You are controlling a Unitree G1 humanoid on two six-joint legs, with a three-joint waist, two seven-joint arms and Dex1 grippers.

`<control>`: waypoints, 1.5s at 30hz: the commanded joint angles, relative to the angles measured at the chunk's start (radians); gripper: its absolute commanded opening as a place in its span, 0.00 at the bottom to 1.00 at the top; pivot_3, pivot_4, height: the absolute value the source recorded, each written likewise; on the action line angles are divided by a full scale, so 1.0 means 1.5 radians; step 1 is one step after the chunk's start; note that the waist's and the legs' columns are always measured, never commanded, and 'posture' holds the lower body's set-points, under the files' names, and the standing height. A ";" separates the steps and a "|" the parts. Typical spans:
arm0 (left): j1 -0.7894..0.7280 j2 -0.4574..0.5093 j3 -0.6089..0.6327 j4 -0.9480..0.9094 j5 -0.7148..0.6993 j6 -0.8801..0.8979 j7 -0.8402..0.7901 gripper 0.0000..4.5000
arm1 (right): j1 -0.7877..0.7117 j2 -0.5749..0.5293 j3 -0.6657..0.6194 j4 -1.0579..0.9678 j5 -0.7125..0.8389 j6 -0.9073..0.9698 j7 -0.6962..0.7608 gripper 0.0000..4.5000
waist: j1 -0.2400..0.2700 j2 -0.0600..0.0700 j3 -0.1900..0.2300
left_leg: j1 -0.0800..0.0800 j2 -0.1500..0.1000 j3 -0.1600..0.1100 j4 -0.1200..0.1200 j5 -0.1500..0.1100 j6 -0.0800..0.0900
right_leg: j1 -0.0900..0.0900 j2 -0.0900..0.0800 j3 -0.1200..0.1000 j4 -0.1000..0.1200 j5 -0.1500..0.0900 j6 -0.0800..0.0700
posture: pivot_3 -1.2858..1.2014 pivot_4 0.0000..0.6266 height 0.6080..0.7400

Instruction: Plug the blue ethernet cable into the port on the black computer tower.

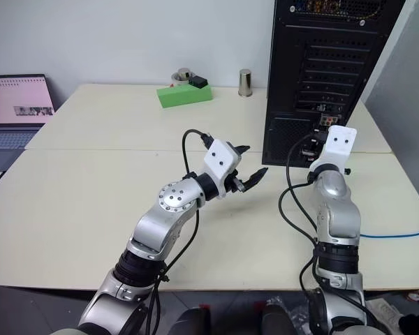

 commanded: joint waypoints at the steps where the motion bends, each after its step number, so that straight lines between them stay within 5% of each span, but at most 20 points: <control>1: -0.008 -0.004 0.011 -0.018 0.000 -0.012 0.000 0.84 | -0.030 -0.006 -0.010 -0.018 0.008 -0.011 0.001 0.00 | 0.000 0.000 0.000 | 0.000 0.000 0.000 0.000 0.000 0.000 | 0.000 0.000 0.000 0.000 0.000 0.000 | 0.52 0.24 1.00; 40: -0.018 -0.003 0.052 -0.025 -0.101 0.027 -0.078 0.84 | -0.078 0.016 0.008 0.052 0.001 -0.047 0.004 0.00 | -0.017 0.000 0.000 | 0.000 0.000 0.001 0.000 0.000 0.000 | -0.001 0.000 0.001 0.000 0.000 0.000 | 0.52 0.24 1.00; 45: -0.017 0.005 0.052 -0.027 -0.109 0.016 -0.101 0.84 | -0.056 0.000 0.012 0.029 0.004 -0.032 0.031 0.28 | -0.016 0.000 0.000 | 0.000 0.000 0.001 0.000 0.000 0.000 | -0.001 0.000 0.001 0.000 0.000 0.000 | 0.52 0.24 1.00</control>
